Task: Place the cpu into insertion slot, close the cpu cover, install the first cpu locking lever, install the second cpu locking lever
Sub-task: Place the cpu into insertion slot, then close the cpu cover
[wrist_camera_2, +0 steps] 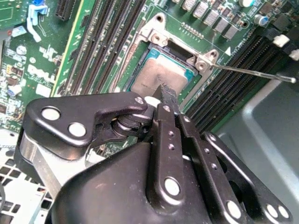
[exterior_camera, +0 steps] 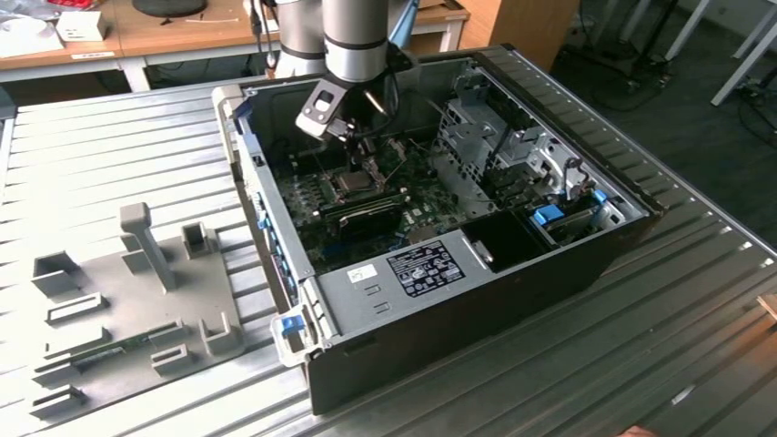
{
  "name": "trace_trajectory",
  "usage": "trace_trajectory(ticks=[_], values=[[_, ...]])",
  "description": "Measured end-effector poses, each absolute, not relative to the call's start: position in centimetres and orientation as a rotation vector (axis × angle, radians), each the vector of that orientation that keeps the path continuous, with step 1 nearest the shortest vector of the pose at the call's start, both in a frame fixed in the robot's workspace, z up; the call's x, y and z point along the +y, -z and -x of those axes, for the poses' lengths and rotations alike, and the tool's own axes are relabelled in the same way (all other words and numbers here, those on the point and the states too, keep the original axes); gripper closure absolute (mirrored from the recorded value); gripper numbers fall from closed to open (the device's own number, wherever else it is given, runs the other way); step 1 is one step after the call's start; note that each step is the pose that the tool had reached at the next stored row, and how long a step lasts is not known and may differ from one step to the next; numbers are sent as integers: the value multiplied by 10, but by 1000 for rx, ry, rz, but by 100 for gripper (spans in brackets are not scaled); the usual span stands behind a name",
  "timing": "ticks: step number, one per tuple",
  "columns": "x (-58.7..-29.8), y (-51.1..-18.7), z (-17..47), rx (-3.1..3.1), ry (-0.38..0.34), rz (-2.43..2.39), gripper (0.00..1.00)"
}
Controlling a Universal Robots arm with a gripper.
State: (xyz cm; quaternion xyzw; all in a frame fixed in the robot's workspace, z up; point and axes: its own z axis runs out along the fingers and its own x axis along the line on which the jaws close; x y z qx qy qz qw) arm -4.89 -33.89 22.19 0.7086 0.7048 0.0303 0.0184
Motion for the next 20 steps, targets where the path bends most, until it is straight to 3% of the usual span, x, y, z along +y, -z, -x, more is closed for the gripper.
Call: trace_trajectory(ticks=[20], values=[[-339, -234, 49, 2189, -94, -2200, 90]])
